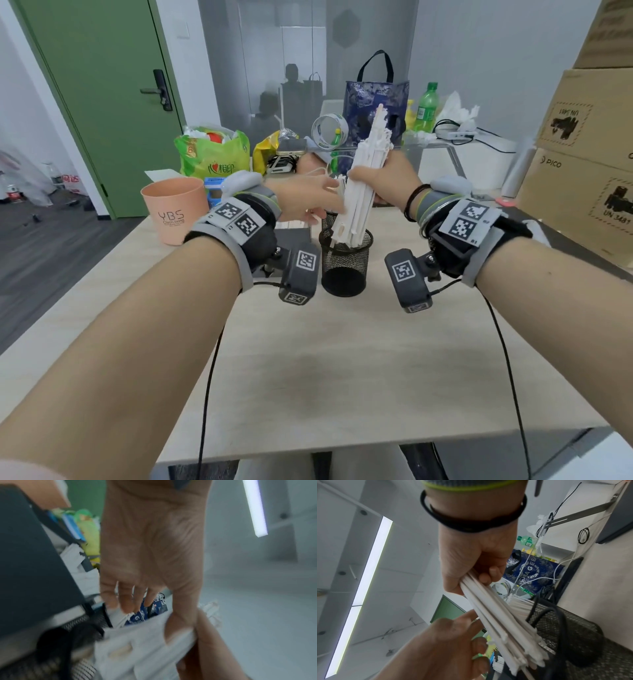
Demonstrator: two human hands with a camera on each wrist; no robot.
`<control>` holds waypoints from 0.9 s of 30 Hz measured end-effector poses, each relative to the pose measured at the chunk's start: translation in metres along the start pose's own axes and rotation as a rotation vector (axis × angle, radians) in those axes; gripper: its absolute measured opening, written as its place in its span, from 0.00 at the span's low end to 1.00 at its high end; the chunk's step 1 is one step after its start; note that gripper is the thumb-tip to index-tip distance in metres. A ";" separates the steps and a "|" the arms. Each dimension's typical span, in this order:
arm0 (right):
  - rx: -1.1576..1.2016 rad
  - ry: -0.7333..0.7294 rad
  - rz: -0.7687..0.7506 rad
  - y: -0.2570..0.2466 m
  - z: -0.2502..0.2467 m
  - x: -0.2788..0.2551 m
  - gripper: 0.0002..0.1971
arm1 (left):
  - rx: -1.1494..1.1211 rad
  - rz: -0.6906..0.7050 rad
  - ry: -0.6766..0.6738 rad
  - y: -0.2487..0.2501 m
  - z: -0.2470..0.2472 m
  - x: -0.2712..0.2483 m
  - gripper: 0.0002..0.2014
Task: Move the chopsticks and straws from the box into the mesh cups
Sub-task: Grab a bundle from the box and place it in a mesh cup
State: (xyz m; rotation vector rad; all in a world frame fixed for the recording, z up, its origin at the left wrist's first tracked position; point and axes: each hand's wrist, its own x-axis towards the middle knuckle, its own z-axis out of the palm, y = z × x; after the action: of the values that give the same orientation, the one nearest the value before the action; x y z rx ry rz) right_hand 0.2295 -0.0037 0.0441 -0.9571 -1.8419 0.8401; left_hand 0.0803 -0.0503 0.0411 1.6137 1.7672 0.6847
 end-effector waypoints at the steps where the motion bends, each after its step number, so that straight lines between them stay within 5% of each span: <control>1: 0.006 0.007 -0.013 -0.003 0.000 0.001 0.12 | 0.014 0.038 -0.068 0.000 0.002 0.001 0.39; 3: -0.002 0.012 -0.042 -0.009 -0.002 0.005 0.14 | 0.143 0.088 -0.064 0.001 0.010 0.006 0.46; 7: -0.107 0.003 -0.139 -0.021 0.000 0.008 0.10 | 0.350 0.204 0.118 0.004 0.023 0.014 0.40; 10: -0.168 -0.015 -0.176 -0.025 0.000 0.009 0.07 | 0.353 0.158 0.203 0.004 0.025 0.013 0.43; 14: -0.160 -0.034 -0.161 -0.022 0.004 0.006 0.05 | 0.317 0.066 0.261 -0.001 0.030 0.018 0.33; 18: -0.140 -0.057 -0.077 -0.006 0.007 0.003 0.03 | 0.384 -0.024 0.178 -0.005 0.039 0.017 0.21; 22: -0.253 -0.162 0.086 0.018 0.009 0.001 0.09 | 0.436 0.047 0.095 -0.007 0.039 0.018 0.31; 27: -0.448 -0.299 0.232 0.036 0.005 -0.001 0.18 | 0.490 0.025 0.046 -0.006 0.023 0.017 0.28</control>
State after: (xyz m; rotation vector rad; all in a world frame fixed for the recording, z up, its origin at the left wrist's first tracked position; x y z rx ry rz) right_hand 0.2353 0.0113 0.0119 -1.4071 -2.2643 0.7505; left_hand 0.0931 -0.0346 0.0200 1.9482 2.0622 0.3102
